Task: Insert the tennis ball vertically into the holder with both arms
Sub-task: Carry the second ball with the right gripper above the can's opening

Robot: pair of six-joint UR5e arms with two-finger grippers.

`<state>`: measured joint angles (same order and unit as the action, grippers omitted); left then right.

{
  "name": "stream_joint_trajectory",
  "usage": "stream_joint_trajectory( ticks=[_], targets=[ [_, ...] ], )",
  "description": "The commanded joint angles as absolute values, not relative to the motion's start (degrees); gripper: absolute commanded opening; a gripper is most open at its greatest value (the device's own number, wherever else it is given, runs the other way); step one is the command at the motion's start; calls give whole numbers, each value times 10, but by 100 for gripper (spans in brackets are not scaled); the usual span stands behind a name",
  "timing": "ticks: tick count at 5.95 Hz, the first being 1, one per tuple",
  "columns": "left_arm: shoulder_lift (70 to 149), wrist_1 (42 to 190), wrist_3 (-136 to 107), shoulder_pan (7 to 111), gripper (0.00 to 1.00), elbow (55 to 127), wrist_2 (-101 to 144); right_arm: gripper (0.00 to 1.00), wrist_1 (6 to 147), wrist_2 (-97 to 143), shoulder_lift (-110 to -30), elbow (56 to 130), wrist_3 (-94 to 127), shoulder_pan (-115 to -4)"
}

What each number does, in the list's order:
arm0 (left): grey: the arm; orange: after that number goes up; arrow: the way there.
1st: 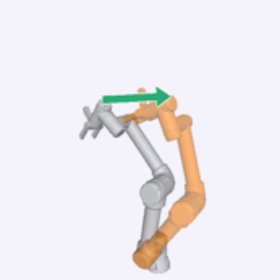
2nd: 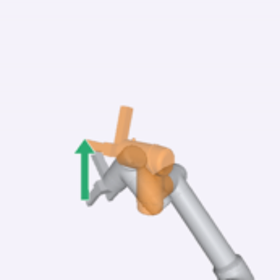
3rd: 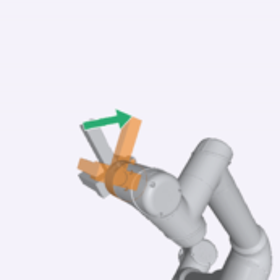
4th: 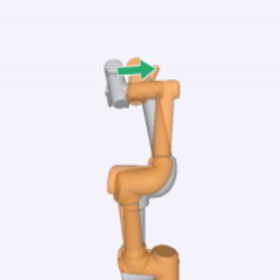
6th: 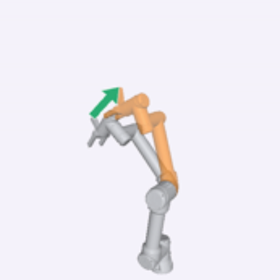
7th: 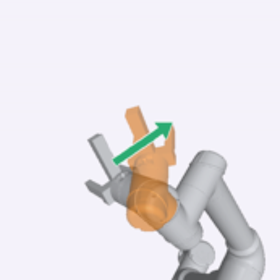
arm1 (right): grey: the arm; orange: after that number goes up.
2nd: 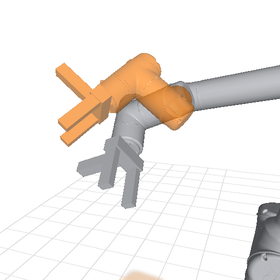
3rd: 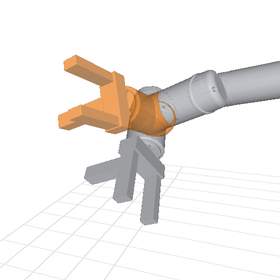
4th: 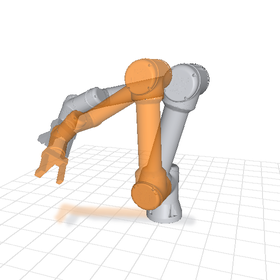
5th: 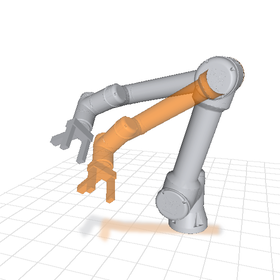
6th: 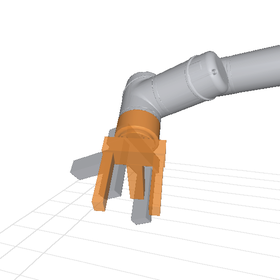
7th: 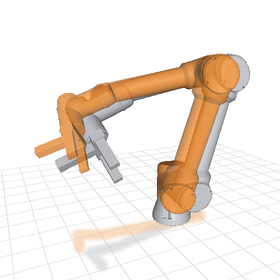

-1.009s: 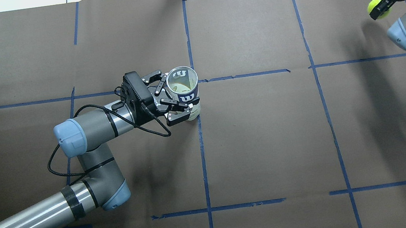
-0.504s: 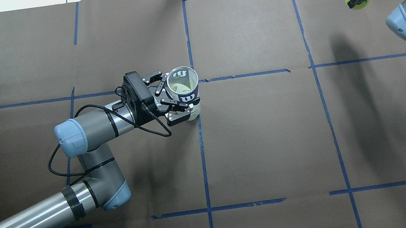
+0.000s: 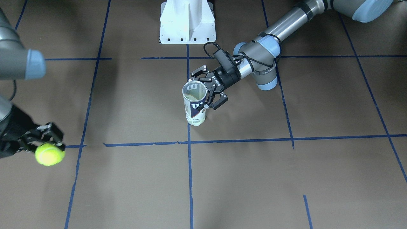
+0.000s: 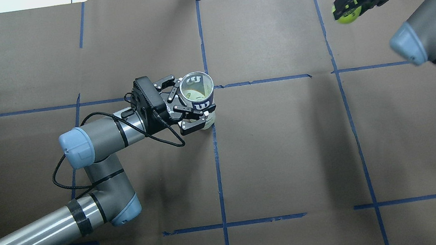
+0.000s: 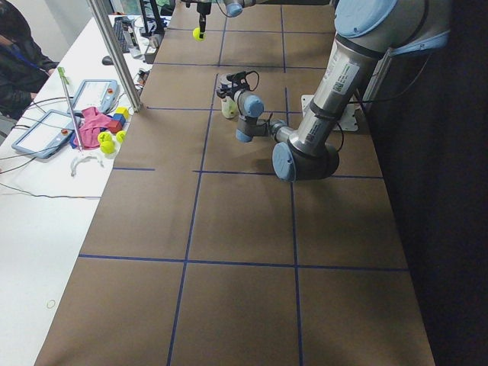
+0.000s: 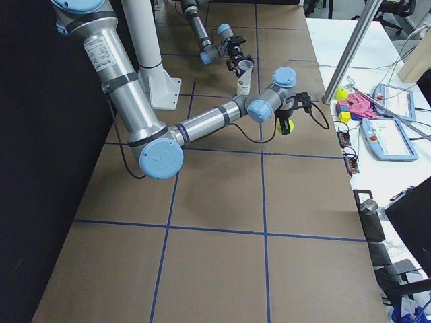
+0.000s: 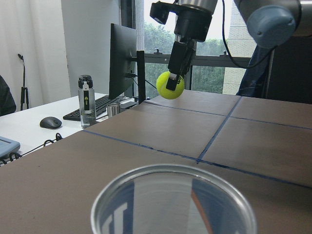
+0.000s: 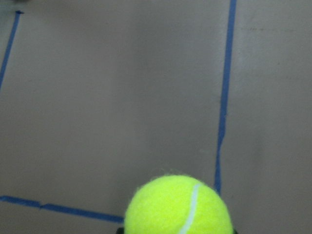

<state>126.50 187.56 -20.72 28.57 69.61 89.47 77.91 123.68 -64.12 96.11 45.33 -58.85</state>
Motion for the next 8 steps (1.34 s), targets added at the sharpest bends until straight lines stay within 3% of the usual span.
stream_joint_trajectory(
  ticks=[1, 3, 5, 8],
  targets=[
    [1266, 1876, -207, 286, 93, 696, 895, 1, 1022, 1125, -580, 1148, 616, -454],
    [1266, 1876, -207, 285, 93, 696, 895, 0, 1105, 1080, -463, 1147, 731, -380],
    [1267, 1876, -208, 284, 93, 696, 895, 3, 1105, 1080, -364, 1048, 764, -380],
    [1266, 1875, -208, 284, 93, 696, 895, 9, 1086, 1078, -289, 947, 796, -374]
  ],
)
